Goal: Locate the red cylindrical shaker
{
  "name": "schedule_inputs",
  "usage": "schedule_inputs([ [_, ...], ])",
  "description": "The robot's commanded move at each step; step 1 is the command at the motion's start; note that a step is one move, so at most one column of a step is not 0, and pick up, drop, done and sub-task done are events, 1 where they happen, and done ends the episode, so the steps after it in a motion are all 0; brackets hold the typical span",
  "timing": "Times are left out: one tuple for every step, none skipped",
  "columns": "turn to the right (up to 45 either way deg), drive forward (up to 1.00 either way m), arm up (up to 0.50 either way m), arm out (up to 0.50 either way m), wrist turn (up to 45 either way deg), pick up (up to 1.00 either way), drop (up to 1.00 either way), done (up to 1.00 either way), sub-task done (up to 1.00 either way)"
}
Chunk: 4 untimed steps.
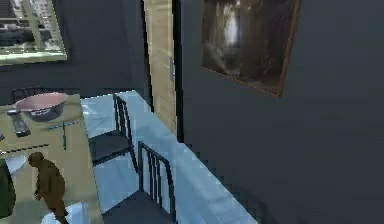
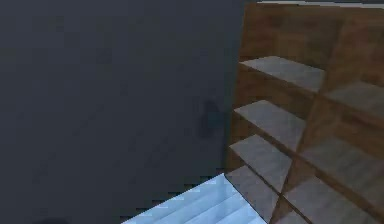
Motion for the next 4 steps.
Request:
schedule_inputs([
  [-45.0,0.0,0.0,0.0,0.0,0.0,0.0,0.0,0.0],
  [-45.0,0.0,0.0,0.0,0.0,0.0,0.0,0.0,0.0],
  [-45.0,0.0,0.0,0.0,0.0,0.0,0.0,0.0,0.0],
  [-42.0,0.0,0.0,0.0,0.0,0.0,0.0,0.0,0.0],
])
